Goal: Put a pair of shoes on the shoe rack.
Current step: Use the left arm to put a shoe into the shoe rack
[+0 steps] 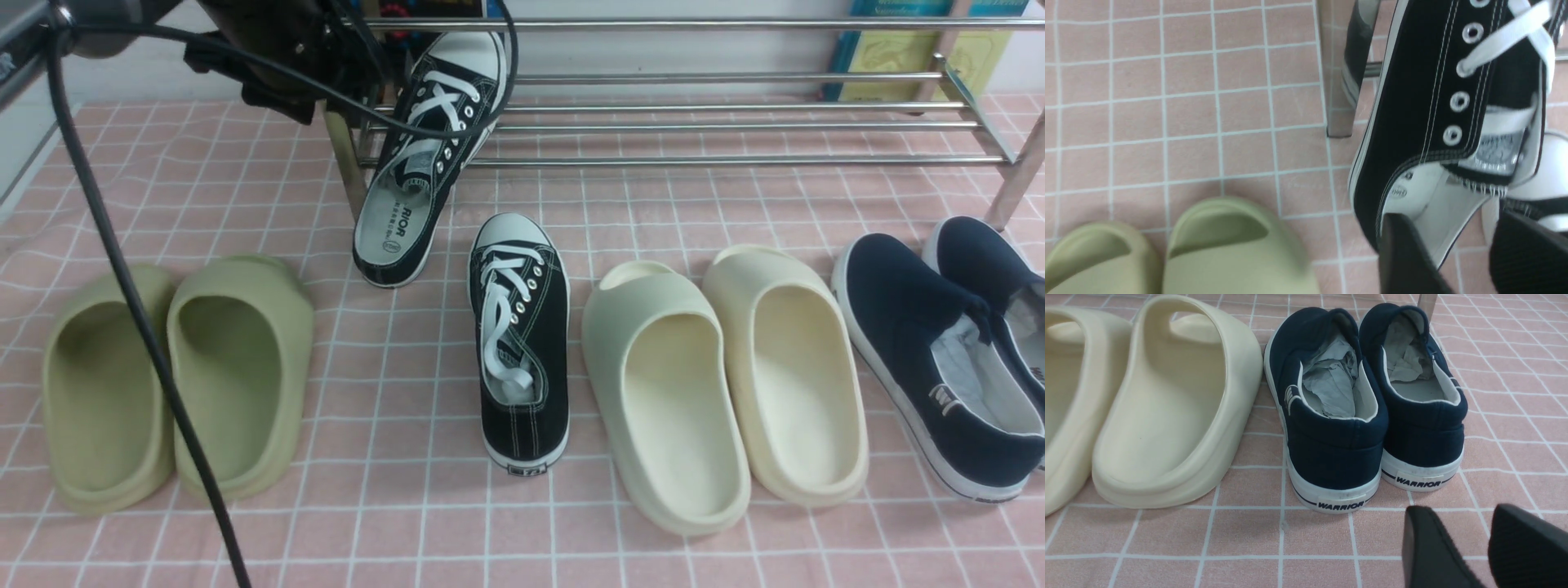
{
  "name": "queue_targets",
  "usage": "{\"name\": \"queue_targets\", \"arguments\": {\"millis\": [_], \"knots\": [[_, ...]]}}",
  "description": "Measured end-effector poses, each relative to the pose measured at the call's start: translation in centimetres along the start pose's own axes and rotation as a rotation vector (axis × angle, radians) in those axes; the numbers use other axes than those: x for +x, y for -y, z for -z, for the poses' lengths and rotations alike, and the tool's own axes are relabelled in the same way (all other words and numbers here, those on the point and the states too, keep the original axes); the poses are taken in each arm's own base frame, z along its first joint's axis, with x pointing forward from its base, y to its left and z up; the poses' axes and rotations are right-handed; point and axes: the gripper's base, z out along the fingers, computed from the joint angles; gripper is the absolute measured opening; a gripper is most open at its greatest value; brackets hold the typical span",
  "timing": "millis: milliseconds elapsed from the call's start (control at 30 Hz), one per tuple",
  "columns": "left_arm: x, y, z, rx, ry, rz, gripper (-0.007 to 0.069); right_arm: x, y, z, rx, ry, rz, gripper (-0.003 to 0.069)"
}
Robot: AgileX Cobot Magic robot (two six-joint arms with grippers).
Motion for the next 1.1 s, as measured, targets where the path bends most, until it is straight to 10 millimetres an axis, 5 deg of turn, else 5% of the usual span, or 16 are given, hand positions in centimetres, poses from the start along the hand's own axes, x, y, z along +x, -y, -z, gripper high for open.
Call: {"name": "queue_targets", "arguments": {"millis": [233, 500, 633, 933, 1100], "knots": [[2.8, 0.0, -1.1, 0.007, -0.166, -0.126, 0.0033, 0.0, 0.0, 0.0, 0.0, 0.0, 0.0, 0.0241], [5.2, 0.8, -4.4, 0.063, -0.135, -0.157, 0.0006, 0.0, 0.0, 0.0, 0.0, 0.0, 0.0, 0.0241], [4.9, 0.8, -5.5, 0.048, -0.075, -0.185, 0.0113, 0.0, 0.0, 0.0, 0.0, 0.0, 0.0, 0.0241], [5.7, 1.1, -9.7, 0.022, -0.064, -0.201, 0.0539, 0.0, 0.0, 0.0, 0.0, 0.0, 0.0, 0.0241], [6.2, 1.2, -11.4, 0.013, -0.066, -0.174, 0.0524, 0.0, 0.0, 0.0, 0.0, 0.0, 0.0, 0.0241]]}}
